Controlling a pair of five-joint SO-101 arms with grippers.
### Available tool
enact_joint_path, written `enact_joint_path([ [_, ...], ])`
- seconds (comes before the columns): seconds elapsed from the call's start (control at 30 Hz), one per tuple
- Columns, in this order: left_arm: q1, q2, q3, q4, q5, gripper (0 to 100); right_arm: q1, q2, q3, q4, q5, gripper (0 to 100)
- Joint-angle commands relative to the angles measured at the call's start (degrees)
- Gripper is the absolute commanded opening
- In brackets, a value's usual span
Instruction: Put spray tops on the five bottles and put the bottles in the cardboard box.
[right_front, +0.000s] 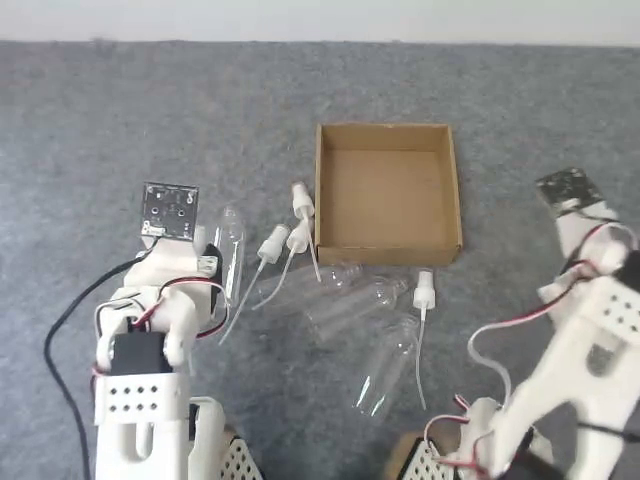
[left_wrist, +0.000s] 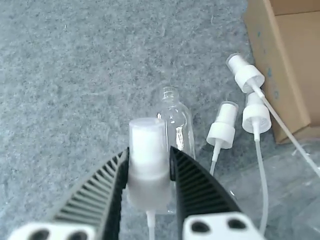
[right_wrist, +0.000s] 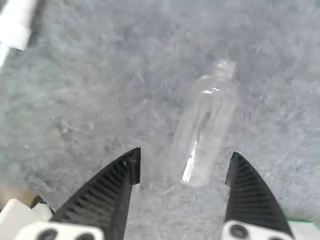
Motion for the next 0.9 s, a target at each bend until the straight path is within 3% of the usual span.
enact_joint_path([
  [0.0, -0.1, -1.5, -0.1, -1.3, -0.3, 2, 4.0, 10.3, -6.9, -1.4, 3.6, 23.8],
  [0.13, -0.1, -1.5, -0.1, -1.3, -0.3, 2, 6.8, 17.9, -8.1, -7.0, 4.0, 23.8],
  [0.43, -0.1, -1.5, -0.1, -1.3, -0.3, 2, 5.9, 26.9, -8.2, -16.4, 3.5, 23.8],
  [0.73, -0.1, -1.5, -0.1, -1.3, -0.3, 2, 3.1, 30.9, -8.2, -20.4, 0.3, 24.2],
  [0.87, -0.1, -1.5, -0.1, -1.3, -0.3, 2, 2.2, 32.3, -8.2, -20.4, -0.4, 29.2],
])
